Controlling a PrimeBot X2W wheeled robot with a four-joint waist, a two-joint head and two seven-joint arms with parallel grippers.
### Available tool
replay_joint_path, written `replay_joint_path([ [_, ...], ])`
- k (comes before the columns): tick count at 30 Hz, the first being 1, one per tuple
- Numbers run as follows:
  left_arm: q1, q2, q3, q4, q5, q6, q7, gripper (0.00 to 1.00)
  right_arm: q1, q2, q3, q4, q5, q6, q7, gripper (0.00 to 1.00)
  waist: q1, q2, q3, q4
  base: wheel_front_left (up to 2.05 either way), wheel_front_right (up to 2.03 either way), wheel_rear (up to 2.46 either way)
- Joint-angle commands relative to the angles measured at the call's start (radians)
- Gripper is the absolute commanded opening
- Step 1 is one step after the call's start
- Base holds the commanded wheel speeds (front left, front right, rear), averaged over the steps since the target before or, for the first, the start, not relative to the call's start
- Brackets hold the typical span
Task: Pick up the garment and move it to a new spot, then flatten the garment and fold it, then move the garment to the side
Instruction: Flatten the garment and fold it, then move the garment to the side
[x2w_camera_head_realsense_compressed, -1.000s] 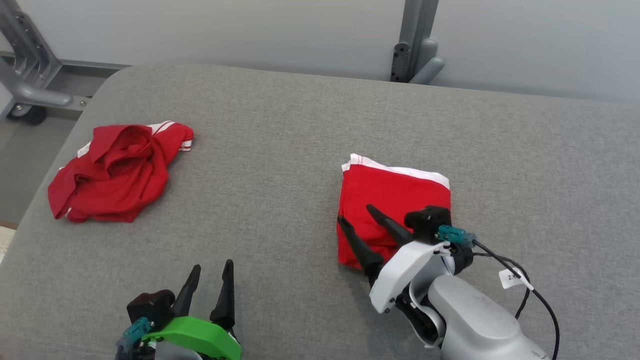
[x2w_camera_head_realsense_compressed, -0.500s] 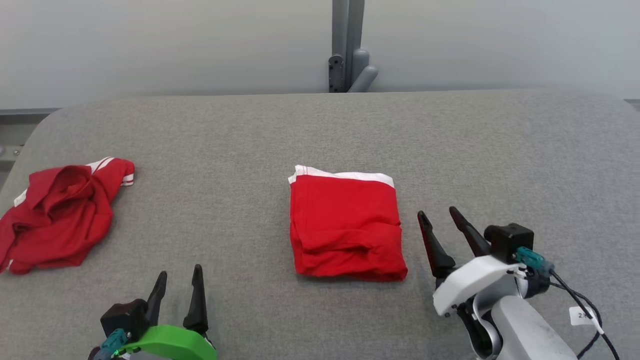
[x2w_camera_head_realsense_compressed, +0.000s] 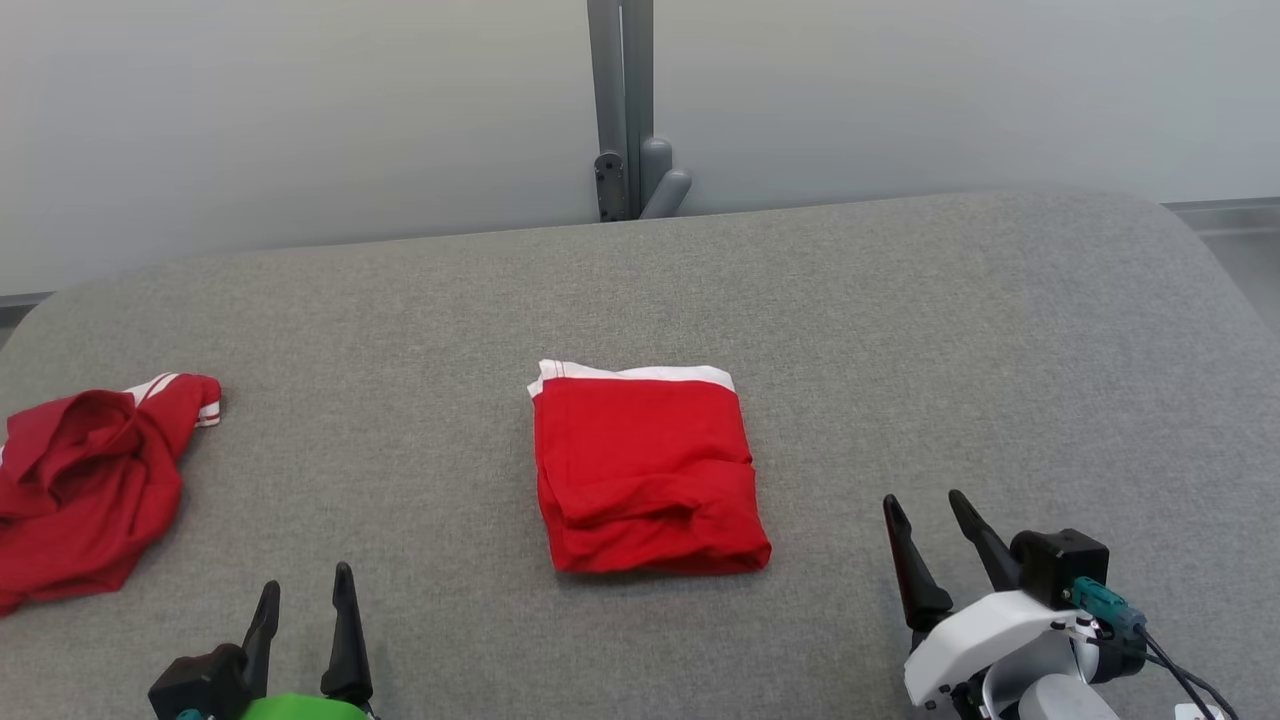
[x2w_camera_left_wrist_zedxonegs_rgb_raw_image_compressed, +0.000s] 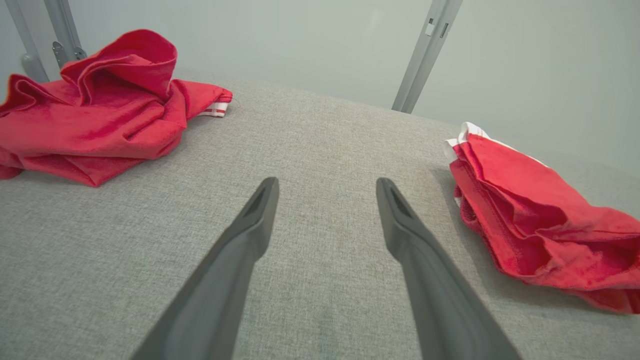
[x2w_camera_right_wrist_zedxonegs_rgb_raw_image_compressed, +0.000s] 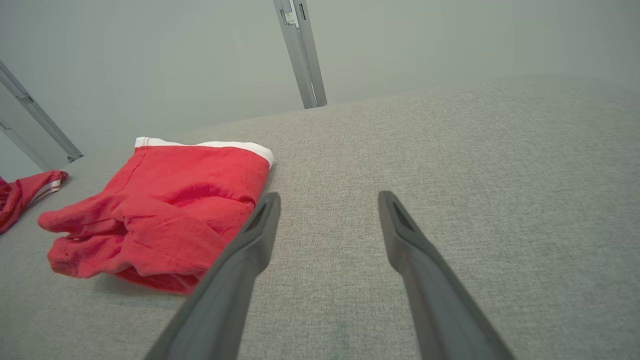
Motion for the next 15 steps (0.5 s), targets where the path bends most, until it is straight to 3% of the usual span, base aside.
replay_joint_path([
  [1, 0.018, 0.004, 0.001, -0.007, 0.006, -0.006, 0.001, 1.0, 0.012, -0.003, -0.003, -0.006, -0.012, 0.0, -0.003, 1.0, 0.0, 0.0086, -0.004, -0.002, 0.0, 0.0, 0.0],
  [15, 0.009, 0.004, -0.038, -0.019, 0.028, -0.014, 0.001, 1.0, -0.014, 0.0, 0.024, 0.02, 0.032, 0.0, -0.003, 1.0, 0.0, 0.0086, 0.022, 0.053, 0.0, 0.0, 0.0],
])
